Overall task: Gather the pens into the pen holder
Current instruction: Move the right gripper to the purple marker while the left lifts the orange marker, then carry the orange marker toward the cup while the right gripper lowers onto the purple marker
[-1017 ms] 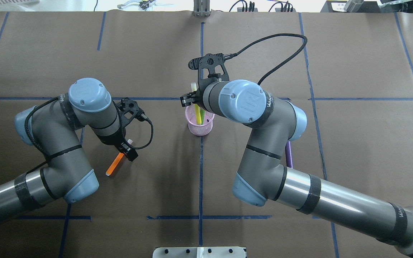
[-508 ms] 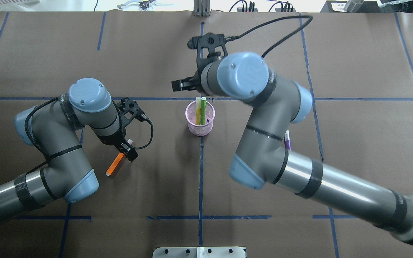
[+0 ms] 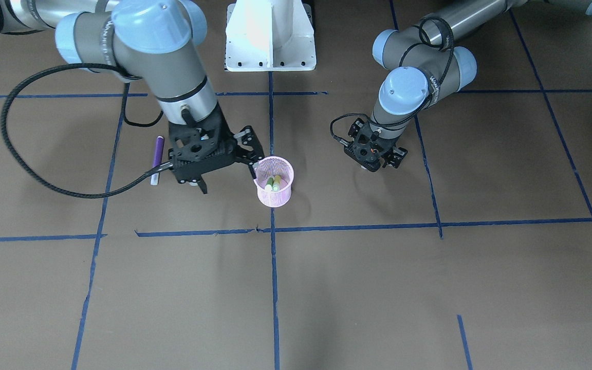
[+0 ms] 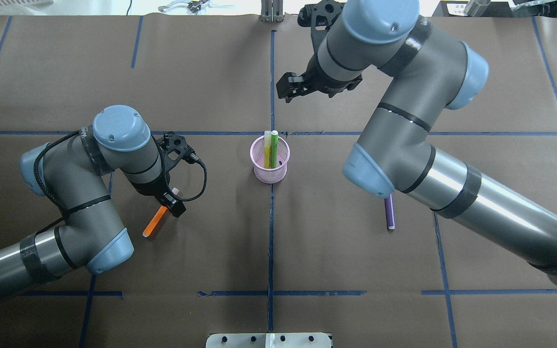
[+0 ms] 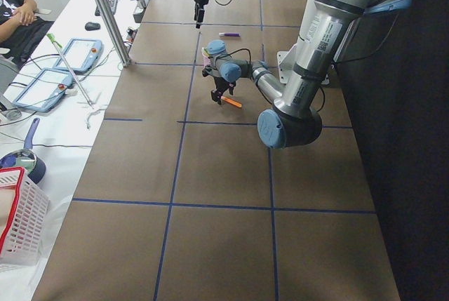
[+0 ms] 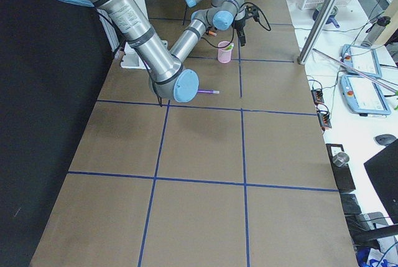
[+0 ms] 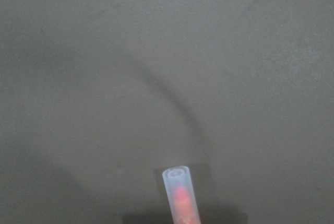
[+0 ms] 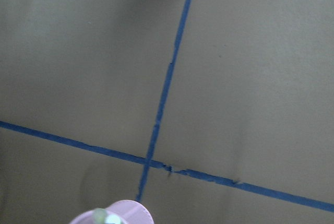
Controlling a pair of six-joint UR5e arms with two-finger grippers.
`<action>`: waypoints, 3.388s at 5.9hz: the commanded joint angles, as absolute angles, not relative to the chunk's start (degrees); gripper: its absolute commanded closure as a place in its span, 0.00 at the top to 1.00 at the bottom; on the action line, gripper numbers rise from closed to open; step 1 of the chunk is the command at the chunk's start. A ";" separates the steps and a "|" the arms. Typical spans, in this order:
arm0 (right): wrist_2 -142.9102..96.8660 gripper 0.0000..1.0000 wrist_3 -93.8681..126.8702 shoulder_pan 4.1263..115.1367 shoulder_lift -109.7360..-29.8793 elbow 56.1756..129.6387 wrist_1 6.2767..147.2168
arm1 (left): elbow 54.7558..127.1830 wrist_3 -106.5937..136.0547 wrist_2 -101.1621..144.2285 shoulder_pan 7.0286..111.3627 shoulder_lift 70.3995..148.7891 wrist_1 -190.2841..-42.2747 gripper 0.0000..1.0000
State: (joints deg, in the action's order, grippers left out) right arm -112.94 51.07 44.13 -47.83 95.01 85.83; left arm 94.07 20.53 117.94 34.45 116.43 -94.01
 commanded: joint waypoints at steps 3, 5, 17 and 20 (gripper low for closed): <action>-118.65 1.00 44.74 47.99 -58.08 95.71 87.36 | 95.01 20.74 117.95 34.54 116.37 -93.69 0.13; -118.65 1.00 44.30 47.81 -58.62 95.28 87.36 | 94.92 20.66 117.95 34.63 116.45 -93.52 0.00; -123.49 1.00 51.54 40.36 -64.68 94.59 93.15 | 103.45 43.76 109.95 47.46 132.09 -94.22 0.00; -123.13 1.00 52.38 39.29 -64.78 91.14 88.86 | 101.16 44.21 107.41 47.02 134.30 -94.74 0.00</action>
State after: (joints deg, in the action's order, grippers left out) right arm -123.17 52.24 39.47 -64.78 91.63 89.39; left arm 101.69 44.16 108.37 47.22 133.87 -94.44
